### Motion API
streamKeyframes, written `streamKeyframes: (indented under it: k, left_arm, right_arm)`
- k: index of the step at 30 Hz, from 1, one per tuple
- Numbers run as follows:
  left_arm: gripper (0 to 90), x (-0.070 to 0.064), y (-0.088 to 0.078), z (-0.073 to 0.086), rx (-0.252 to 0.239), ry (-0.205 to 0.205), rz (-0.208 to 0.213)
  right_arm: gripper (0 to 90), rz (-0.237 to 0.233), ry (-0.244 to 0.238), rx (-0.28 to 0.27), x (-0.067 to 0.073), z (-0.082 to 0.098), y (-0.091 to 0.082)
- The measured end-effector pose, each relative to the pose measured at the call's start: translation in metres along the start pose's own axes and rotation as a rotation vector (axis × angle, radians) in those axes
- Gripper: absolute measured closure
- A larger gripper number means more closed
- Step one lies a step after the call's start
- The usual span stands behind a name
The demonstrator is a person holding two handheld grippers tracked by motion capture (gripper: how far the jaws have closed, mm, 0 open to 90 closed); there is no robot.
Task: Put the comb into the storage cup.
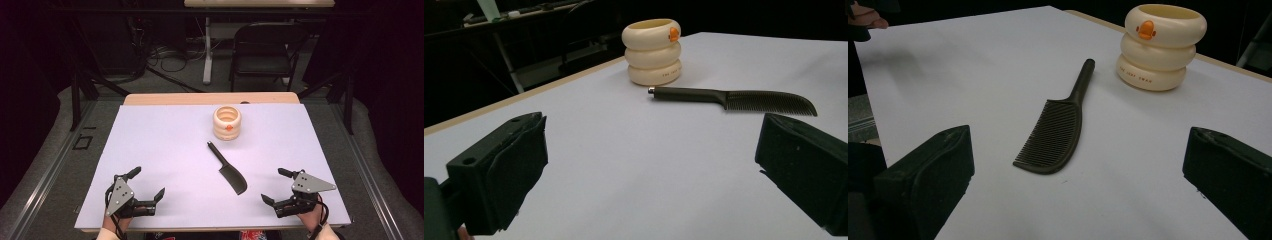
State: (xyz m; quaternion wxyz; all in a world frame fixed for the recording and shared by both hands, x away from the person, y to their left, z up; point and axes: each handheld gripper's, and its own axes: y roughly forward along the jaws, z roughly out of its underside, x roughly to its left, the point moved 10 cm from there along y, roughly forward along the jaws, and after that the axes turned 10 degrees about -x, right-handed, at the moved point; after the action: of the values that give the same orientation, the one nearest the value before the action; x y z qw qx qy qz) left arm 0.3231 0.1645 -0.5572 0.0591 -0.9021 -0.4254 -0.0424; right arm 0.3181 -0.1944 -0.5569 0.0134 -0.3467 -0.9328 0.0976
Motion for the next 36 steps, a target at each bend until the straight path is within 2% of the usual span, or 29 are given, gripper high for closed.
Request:
streamKeyframes:
  k: [17, 36]
  left_arm:
    - [0.5, -0.001, 0.000, 0.000, 0.001, 0.003, 0.003]
    - [0.4, 0.000, 0.001, 0.001, 0.006, 0.001, 0.003]
  right_arm:
    - [0.0, -0.008, 0.000, 0.013, 0.002, 0.001, 0.003]
    - [0.0, -0.039, -0.007, 0.049, 0.002, 0.001, 0.023]
